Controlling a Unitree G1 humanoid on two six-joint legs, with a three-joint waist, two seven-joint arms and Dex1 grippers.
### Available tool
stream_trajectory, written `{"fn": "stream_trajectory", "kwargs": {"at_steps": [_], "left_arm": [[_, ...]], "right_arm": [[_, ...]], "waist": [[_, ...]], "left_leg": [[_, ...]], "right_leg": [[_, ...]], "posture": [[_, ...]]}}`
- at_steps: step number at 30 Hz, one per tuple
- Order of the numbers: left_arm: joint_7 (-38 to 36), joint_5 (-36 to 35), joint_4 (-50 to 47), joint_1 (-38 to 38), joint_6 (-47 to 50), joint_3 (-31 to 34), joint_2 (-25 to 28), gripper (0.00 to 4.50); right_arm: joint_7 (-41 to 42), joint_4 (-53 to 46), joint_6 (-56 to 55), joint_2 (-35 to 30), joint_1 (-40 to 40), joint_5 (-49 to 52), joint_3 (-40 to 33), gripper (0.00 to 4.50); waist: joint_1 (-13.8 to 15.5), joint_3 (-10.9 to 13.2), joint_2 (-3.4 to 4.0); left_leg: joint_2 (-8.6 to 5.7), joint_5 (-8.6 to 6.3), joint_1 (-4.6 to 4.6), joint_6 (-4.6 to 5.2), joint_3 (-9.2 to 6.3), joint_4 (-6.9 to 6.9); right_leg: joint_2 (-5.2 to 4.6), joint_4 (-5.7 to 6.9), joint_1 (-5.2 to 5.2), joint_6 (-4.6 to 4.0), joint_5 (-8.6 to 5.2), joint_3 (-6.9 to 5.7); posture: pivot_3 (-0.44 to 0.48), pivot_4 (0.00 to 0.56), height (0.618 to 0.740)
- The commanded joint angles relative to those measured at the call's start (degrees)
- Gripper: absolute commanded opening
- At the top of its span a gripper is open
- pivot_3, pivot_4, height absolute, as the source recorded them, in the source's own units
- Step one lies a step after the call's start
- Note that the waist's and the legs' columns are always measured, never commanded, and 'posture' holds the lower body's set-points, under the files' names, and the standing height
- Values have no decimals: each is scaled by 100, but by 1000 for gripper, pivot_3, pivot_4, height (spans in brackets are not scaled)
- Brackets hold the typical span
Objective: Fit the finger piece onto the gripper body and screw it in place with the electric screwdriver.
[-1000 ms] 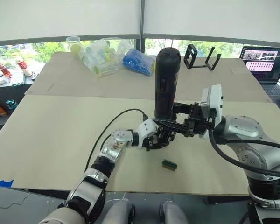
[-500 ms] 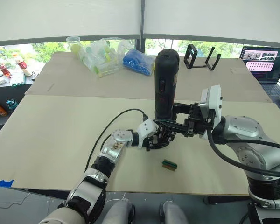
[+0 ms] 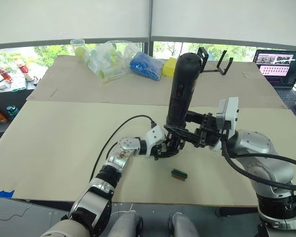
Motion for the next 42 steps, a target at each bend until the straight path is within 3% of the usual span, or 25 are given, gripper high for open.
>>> {"fn": "stream_trajectory", "kwargs": {"at_steps": [1, 18, 28, 42], "left_arm": [[-13, -56, -127, -103, -59, 20, -50, 2301], [-9, -48, -149, -74, -78, 0, -57, 2301], [-17, -48, -163, -53, -65, 0, -44, 2301], [-7, -5, 20, -29, -35, -23, -38, 2301]], "right_arm": [[89, 292, 136, -195, 156, -288, 243, 1914], [131, 689, 458, -415, 78, -323, 521, 1914], [97, 641, 472, -374, 42, -93, 305, 1914], [-202, -442, 876, -338, -1204, 1716, -721, 1914]], "waist": [[1, 0, 0], [5, -3, -1], [5, -4, -1], [12, -3, -1]], "left_leg": [[0, 0, 2, 0, -1, 0], [0, -1, 26, 0, -2, -4], [0, -3, 36, 2, -1, -9], [0, 0, -7, -3, -2, -11]], "right_leg": [[1, 0, 2, 0, 0, 0], [-4, -1, 17, 0, 0, 1], [-6, -3, 18, 0, 0, 3], [-8, -7, -11, 0, 0, 1]], "posture": [[0, 150, 740], [0, 150, 740], [0, 150, 740], [0, 150, 740]]}}
